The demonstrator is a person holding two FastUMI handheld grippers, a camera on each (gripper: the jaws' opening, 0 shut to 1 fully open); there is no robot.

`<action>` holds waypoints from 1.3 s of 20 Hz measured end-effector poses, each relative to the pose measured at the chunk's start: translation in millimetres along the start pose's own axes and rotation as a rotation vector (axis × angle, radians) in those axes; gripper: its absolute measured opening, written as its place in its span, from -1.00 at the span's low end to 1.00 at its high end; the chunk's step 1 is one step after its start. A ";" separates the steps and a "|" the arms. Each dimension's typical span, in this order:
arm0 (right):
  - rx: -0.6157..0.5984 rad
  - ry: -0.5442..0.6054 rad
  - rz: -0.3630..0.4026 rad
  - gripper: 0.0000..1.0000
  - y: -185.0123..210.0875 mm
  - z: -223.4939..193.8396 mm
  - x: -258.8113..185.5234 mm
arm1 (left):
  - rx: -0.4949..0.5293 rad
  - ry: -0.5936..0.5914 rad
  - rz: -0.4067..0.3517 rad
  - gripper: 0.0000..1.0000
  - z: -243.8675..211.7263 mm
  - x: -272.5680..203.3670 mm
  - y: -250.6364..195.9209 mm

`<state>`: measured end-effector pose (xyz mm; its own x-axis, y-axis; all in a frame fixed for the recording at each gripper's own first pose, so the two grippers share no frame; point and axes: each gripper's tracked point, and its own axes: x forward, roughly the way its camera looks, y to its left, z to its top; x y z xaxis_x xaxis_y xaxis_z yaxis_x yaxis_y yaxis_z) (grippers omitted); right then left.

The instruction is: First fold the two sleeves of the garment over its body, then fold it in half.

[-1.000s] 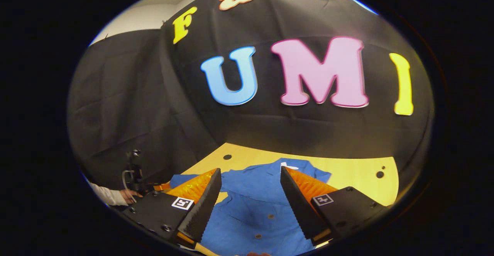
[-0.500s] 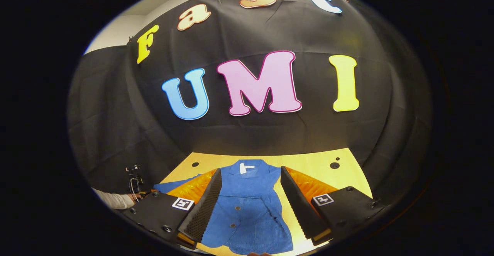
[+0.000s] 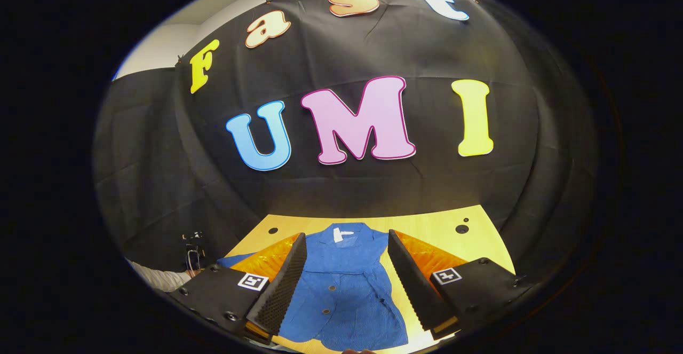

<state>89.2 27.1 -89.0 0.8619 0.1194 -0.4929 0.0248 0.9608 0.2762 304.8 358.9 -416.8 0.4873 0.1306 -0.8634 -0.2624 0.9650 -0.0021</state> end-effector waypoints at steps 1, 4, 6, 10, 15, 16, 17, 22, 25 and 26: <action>-0.007 0.002 -0.004 0.92 -1.7 -1.5 -1.4 | -0.031 0.012 0.000 -0.84 0.0 1.3 -0.6; -0.017 0.017 -0.015 0.91 -7.1 -9.3 -5.0 | -0.017 -0.006 -0.036 -1.00 7.4 -8.4 -11.1; -0.002 0.021 -0.010 0.92 -6.9 -11.3 -6.9 | 0.024 -0.025 -0.057 -1.00 16.5 -18.0 -20.4; 0.022 0.014 -0.004 0.92 -13.3 -10.2 -6.4 | 0.025 -0.085 -0.182 -1.00 42.2 -57.5 -67.2; 0.050 0.024 0.018 0.92 -21.1 -13.3 -5.2 | 0.137 -0.206 -0.365 -1.00 79.4 -113.9 -177.8; 0.048 0.024 0.021 0.92 -23.7 -13.3 -6.9 | 0.165 -0.231 -0.406 -1.00 84.9 -128.8 -204.0; 0.047 0.022 0.023 0.92 -27.1 -12.3 -9.1 | 0.191 -0.258 -0.452 -1.00 89.7 -143.4 -232.9; 0.079 0.031 -0.004 0.92 -56.8 -19.0 -24.3 | 0.375 -0.383 -0.675 -1.00 87.5 -200.3 -390.5; 0.096 0.042 -0.044 0.92 -81.2 -28.5 -37.3 | 0.452 -0.332 -0.782 -1.00 54.5 -207.8 -477.4; 0.108 0.046 -0.054 0.92 -88.0 -31.8 -42.2 | 0.476 -0.307 -0.806 -1.00 41.9 -203.6 -499.1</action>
<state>34.6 -54.5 -118.6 0.8340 0.0823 -0.5456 0.1267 0.9338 0.3346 371.5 -139.7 -218.8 0.5858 -0.6180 -0.5242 0.5731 0.7733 -0.2712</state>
